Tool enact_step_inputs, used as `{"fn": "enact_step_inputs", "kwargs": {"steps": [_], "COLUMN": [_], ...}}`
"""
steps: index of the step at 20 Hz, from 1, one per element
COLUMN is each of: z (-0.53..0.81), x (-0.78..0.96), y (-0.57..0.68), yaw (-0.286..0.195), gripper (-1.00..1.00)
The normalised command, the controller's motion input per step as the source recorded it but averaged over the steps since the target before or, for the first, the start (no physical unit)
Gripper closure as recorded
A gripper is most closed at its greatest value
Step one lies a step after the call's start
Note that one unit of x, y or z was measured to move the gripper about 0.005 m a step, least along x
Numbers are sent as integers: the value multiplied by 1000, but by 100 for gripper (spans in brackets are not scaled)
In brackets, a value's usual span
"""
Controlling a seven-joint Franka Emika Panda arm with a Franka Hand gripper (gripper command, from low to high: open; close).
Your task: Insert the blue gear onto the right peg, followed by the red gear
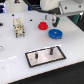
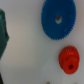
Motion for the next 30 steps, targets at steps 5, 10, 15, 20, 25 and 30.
{"fn": "enact_step_inputs", "kwargs": {"steps": [5, 10, 15, 20, 25, 30], "z": [-493, -448, -347, -184, -144, 53], "x": [-197, -270, -307, -297, -221, -30], "y": [-102, -192, -90, -1, 0, 3], "yaw": [0, 0, 0, 0, 0, 0], "gripper": [-100, -100, -100, 100, 100, 100]}}
